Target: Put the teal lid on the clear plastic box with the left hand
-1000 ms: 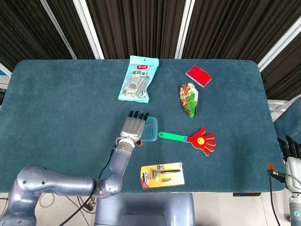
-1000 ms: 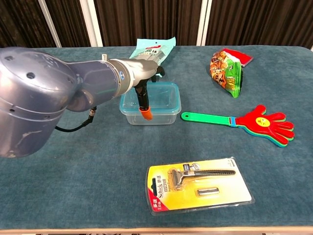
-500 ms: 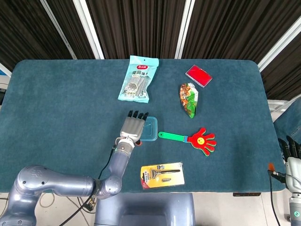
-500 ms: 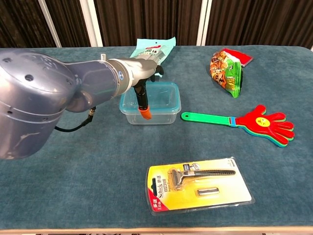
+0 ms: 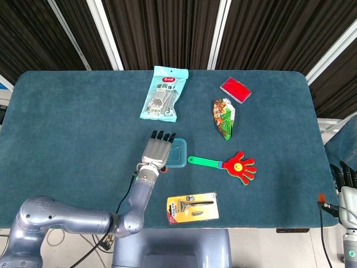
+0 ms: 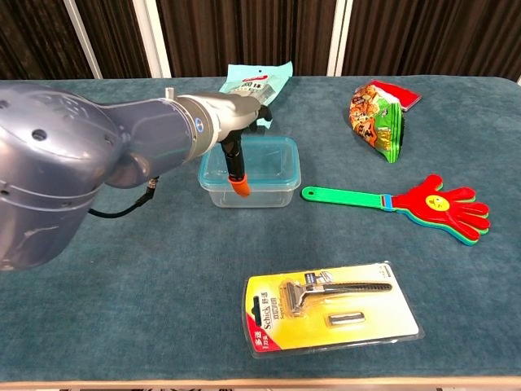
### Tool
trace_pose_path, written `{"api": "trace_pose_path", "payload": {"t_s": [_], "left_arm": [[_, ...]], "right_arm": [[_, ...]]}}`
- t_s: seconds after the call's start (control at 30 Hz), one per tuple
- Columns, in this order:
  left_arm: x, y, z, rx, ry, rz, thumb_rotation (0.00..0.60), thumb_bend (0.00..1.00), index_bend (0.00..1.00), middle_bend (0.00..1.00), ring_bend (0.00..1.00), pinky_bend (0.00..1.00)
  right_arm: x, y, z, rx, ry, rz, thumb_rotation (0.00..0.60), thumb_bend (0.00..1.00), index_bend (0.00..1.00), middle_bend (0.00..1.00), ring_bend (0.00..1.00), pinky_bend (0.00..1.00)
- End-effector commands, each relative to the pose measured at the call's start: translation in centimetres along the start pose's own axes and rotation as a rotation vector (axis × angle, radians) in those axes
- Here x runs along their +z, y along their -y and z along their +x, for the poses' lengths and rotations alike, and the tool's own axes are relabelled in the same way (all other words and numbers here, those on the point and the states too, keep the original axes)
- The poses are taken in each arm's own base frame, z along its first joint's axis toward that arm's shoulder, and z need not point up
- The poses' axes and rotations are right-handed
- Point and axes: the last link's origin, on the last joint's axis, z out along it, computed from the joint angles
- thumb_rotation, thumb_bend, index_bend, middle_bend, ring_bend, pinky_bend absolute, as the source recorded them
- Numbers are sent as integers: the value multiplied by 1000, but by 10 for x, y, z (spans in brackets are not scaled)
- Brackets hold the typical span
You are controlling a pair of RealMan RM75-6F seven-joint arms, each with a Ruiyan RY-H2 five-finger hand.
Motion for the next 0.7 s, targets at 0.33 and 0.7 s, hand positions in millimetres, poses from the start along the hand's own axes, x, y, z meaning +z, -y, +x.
{"api": "trace_pose_path", "payload": {"t_s": [0.33, 0.7], "left_arm": [[-9, 0, 3, 27, -21, -20, 600, 101, 0, 103, 0, 0], [-22, -5, 18, 39, -99, -66, 600, 138, 0, 147, 0, 0]], "right_arm": [[-1, 0, -1, -11, 5, -2, 600, 406, 133, 29, 27, 0], [0, -1, 0, -17, 2, -9, 600, 407, 138, 29, 27, 0]]}}
